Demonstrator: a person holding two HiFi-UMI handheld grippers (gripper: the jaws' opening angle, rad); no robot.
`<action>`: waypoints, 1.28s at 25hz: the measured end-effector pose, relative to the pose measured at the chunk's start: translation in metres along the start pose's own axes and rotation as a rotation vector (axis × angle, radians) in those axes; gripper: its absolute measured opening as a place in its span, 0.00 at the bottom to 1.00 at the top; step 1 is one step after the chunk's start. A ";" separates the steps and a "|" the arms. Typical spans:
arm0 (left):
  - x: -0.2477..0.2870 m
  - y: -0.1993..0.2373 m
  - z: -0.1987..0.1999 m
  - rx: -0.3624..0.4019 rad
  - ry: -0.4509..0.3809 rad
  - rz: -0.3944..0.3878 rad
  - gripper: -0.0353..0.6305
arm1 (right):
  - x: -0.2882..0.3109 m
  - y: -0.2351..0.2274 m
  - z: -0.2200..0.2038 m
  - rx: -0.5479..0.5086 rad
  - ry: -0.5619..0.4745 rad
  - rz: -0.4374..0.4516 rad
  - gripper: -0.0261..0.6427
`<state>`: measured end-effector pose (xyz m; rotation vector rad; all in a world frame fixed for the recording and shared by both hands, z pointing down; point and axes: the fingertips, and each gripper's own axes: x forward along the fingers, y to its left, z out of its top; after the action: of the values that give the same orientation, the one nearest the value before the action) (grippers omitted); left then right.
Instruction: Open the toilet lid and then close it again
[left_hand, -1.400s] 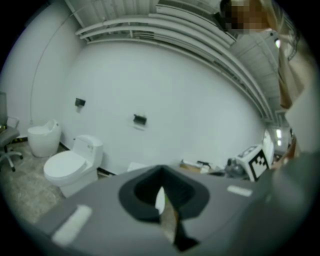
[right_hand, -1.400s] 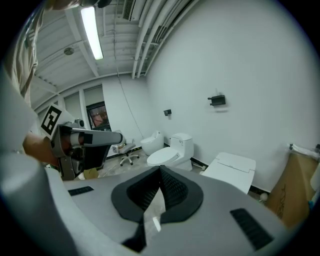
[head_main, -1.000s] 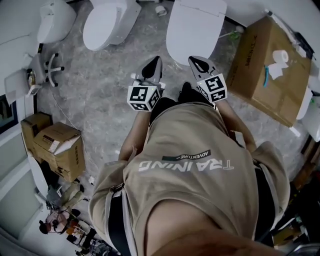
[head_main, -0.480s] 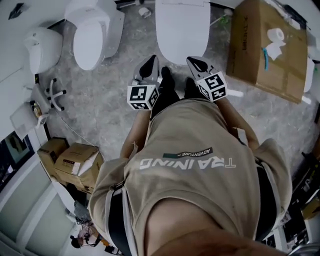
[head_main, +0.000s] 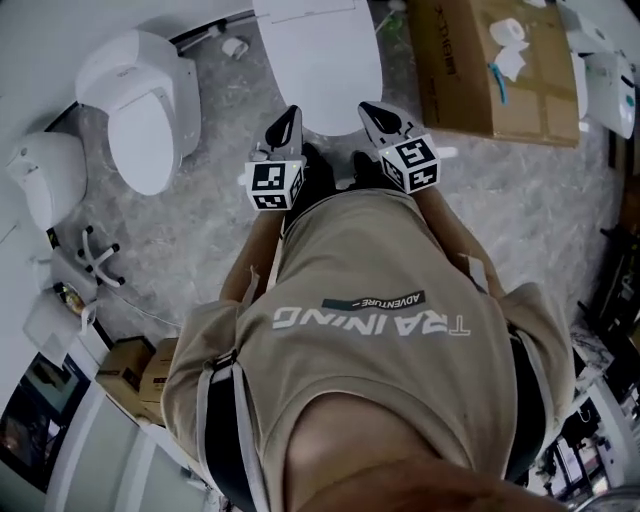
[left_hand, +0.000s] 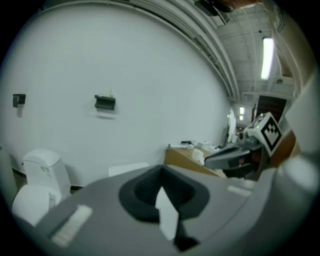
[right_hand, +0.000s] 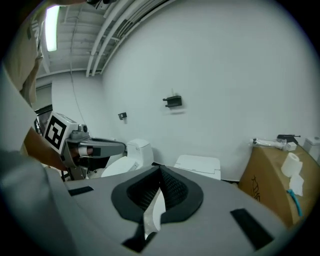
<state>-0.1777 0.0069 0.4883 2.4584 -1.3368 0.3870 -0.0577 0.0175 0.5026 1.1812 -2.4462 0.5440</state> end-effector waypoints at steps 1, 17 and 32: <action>0.005 0.002 -0.004 -0.005 0.016 -0.017 0.06 | -0.001 -0.003 0.000 0.014 0.002 -0.024 0.05; 0.068 -0.050 -0.065 0.067 0.204 -0.037 0.06 | -0.025 -0.071 -0.076 0.149 0.076 -0.034 0.05; 0.099 -0.037 -0.249 -0.003 0.496 -0.028 0.06 | 0.042 -0.125 -0.266 0.194 0.375 0.027 0.05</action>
<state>-0.1155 0.0493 0.7477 2.1713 -1.0851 0.9133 0.0597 0.0487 0.7736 1.0085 -2.1274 0.9365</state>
